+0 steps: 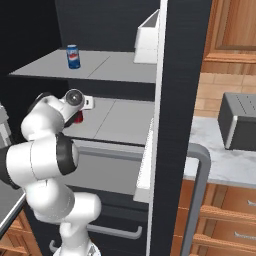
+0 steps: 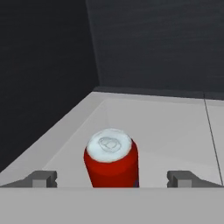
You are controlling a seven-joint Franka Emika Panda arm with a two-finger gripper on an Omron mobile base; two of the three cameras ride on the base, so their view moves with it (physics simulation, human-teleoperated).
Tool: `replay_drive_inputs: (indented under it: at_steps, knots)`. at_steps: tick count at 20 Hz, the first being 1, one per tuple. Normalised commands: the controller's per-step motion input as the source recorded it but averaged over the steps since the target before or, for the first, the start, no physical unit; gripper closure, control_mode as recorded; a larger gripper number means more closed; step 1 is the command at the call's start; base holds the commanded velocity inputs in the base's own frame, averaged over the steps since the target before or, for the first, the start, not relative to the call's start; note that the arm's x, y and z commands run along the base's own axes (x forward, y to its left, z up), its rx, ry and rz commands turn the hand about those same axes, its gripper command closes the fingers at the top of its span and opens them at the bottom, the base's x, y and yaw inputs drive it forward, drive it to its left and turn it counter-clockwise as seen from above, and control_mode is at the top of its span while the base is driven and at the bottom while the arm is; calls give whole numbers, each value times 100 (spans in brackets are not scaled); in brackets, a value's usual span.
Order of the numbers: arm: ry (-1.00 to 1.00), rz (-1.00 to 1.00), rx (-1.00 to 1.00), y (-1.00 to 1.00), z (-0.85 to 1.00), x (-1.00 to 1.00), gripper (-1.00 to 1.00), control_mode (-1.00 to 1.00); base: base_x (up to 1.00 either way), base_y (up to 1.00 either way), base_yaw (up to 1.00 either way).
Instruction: Open the fridge, grab two sodas, and place both sodas inside the bowl with ice on the dining counter.
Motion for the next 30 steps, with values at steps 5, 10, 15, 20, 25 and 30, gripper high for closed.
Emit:
replay_drive_inputs:
  at_steps: [5, 10, 15, 20, 25, 30]
  knots:
    - [2, 0, -8, 22, -5, 11, -100, -100, 0, 0, 0]
    - [0, 0, -2, 1, -8, 0, -100, -100, 0, 0, 0]
    - [0, 0, 0, 0, 0, 2, -100, -100, 0, 0, 0]
    - [0, 0, 0, 0, 0, 12, -100, -100, 0, 0, 0]
    - [2, 0, 0, 0, -10, 14, -100, -100, 0, 0, 0]
    - [4, 0, 0, 0, -25, 13, -100, -100, 0, 0, 0]
